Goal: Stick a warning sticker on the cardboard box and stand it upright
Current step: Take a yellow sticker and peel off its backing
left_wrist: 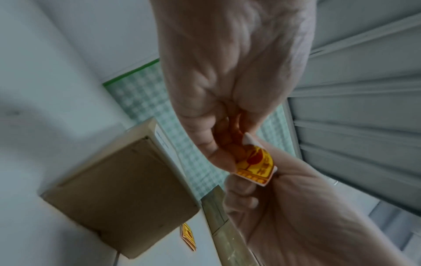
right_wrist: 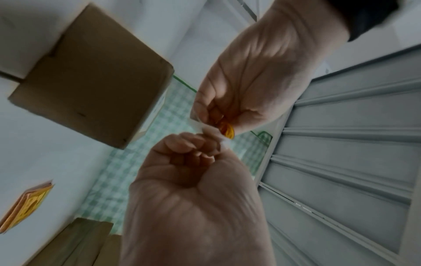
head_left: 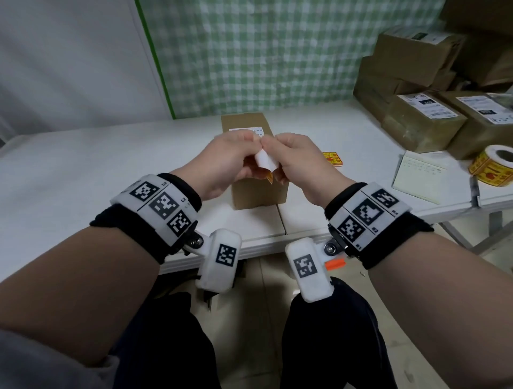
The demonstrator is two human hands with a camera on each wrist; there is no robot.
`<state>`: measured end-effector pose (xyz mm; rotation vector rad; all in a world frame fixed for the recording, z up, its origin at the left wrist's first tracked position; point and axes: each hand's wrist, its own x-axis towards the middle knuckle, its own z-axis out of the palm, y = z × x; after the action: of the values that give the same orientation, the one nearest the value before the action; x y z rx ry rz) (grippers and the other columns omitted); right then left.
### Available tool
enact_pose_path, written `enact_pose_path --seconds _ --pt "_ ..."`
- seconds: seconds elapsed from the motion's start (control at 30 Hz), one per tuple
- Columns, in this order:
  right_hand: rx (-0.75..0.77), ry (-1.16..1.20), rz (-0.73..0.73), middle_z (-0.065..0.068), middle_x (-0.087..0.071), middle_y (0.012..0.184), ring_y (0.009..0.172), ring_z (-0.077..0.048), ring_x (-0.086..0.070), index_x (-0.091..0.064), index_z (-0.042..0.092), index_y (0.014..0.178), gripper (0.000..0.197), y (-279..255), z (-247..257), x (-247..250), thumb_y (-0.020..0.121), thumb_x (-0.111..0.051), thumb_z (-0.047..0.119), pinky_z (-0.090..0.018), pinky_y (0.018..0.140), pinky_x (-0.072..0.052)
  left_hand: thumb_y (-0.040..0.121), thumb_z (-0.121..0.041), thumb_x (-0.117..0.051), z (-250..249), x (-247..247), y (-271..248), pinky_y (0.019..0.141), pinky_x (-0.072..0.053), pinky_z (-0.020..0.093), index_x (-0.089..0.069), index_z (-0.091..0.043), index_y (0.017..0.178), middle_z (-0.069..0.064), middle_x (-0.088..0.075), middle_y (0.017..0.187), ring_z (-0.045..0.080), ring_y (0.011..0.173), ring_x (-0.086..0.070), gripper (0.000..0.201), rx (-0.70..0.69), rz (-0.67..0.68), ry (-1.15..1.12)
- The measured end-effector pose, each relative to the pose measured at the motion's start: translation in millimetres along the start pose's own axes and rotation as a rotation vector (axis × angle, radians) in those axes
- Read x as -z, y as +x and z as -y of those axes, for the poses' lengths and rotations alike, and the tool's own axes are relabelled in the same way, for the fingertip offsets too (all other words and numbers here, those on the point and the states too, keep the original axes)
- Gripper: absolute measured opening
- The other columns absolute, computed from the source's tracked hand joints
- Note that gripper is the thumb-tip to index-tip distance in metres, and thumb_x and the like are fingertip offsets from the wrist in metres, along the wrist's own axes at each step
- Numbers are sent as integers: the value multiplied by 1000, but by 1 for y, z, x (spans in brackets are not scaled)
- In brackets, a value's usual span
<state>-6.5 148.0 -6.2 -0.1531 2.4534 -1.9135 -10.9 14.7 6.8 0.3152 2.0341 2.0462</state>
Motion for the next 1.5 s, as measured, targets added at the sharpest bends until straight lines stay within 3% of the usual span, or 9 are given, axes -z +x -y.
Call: enact_pose_path --seconds 0.1,0.23,0.4,0.63,0.77,1.1,1.3,1.43,1.5 --pt "50 -62 -74 2 -46 59 53 -15 -43 -45 20 60 36 1 0 -5 94 -49 26 -30 53 -35 97 -15 -40 0 -1 0 53 -54 26 -57 0 85 13 -63 69 23 61 -61 26 74 -59 -116" --pt "96 -76 -117 4 -43 59 59 -15 -40 -41 21 58 40 0 0 -9 96 -46 31 -32 60 -33 99 -31 -41 1 -7 3 48 -43 22 -59 -5 92 4 -57 67 15 56 -51 33 44 -59 24" --pt "40 200 -85 -5 -50 71 56 -17 -44 -56 16 77 26 -1 2 -6 97 -47 30 -18 43 -35 97 -24 -46 -2 -11 1 43 -37 15 -59 -5 86 -3 -61 58 6 42 -51 26 -54 15 -5" --pt "47 495 -30 -2 -56 56 44 -13 -51 -59 5 94 20 -3 7 -4 98 -48 22 -19 43 -35 98 -19 -45 -3 -11 8 44 -38 17 -55 -9 85 1 -59 63 10 51 -50 19 -72 34 -98" --pt "9 611 -90 -1 -48 58 33 -2 -42 -53 11 78 25 -4 6 -3 100 -43 17 -13 33 -30 99 -16 -41 0 -15 7 46 -47 21 -54 -4 87 7 -62 68 13 52 -58 22 -44 48 -291" --pt "-148 985 -139 4 -41 42 31 -4 -36 -53 12 68 32 -3 -2 -3 99 -47 21 -12 33 -25 99 -20 -40 9 -15 9 52 -53 17 -43 -5 118 20 -63 78 23 57 -62 24 23 71 -524" --pt "-122 533 -13 5 -40 42 40 -10 -37 -50 15 63 42 -3 2 9 95 -48 42 -19 41 -31 99 -18 -41 9 -7 11 68 -55 40 -46 5 116 26 -60 86 30 71 -64 30 -29 59 -280" --pt "-13 136 9 7 -41 41 38 -10 -35 -46 17 61 38 -4 4 9 91 -58 38 -21 42 -30 96 -7 -43 3 -3 13 62 -57 29 -54 -2 80 15 -59 82 23 75 -60 20 -34 -25 -114" --pt "22 147 -2 9 -42 41 38 -8 -35 -47 17 63 34 -5 3 6 93 -57 28 -19 41 -29 96 -9 -41 1 -2 12 65 -59 33 -55 -4 80 16 -59 87 25 80 -61 22 -18 -25 -189"
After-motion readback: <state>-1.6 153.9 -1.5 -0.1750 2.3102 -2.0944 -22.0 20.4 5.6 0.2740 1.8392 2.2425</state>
